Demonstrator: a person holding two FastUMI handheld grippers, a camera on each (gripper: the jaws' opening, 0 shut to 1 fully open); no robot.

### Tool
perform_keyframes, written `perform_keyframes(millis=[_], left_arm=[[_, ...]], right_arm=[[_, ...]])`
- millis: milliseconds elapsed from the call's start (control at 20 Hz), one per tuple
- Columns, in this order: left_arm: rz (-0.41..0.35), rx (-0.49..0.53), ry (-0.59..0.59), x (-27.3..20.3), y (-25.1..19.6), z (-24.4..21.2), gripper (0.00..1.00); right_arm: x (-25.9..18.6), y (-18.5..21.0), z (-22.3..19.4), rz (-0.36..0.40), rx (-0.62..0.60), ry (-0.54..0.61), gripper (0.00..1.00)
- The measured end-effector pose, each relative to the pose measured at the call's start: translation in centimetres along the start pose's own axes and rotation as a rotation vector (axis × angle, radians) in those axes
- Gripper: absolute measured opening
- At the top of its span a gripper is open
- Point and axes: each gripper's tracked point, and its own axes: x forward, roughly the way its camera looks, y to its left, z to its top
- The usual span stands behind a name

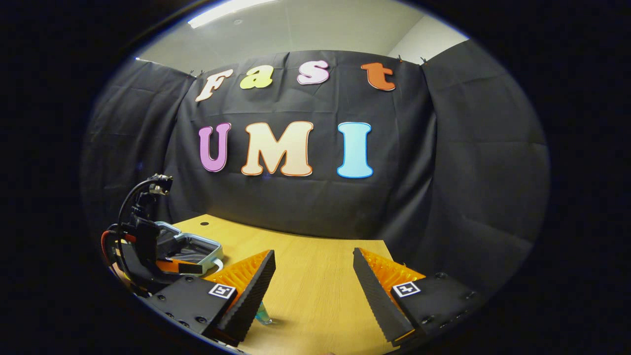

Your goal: First open the suitcase, pack the skin care products into it, and then close the suitcase.

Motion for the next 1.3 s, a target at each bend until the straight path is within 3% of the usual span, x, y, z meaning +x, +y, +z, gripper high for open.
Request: perform_keyframes(millis=[300, 500, 600, 750, 850, 1200, 1300], left_arm=[[-0.017, -0.023, 0.076, 1.9, -0.6, -4.1, 0.93], [-0.044, -0.059, 0.149, 3.6, -1.4, -7.4, 0.88], [-0.023, -0.062, 0.158, 4.6, -1.0, -8.2, 0.7], [-0.033, -0.05, 0.148, 5.5, -1.0, -7.9, 0.29], [-0.026, -0.067, 0.17, 5.2, -0.8, -7.6, 0.21], [0.038, -0.021, 0.142, -0.4, 1.5, -2.1, 0.19], [0.04, -0.027, 0.112, -2.1, 1.9, -0.2, 0.19]], right_arm=[[0.1, -0.2, -1.4, 0.009, -0.009, 0.027, 0.99], [0.3, 0.3, -2.8, 0.023, -0.018, 0.048, 1.0], [0.5, 1.1, -3.9, 0.04, -0.029, 0.063, 1.0], [0.7, 3.0, -5.3, 0.085, -0.045, 0.075, 0.99], [1.1, 4.5, -5.9, 0.124, -0.039, 0.073, 0.99], [3.1, 9.8, -9.4, 0.269, 0.016, 0.117, 0.99], [3.7, 10.3, -10.9, 0.276, 0.013, 0.133, 1.0]])
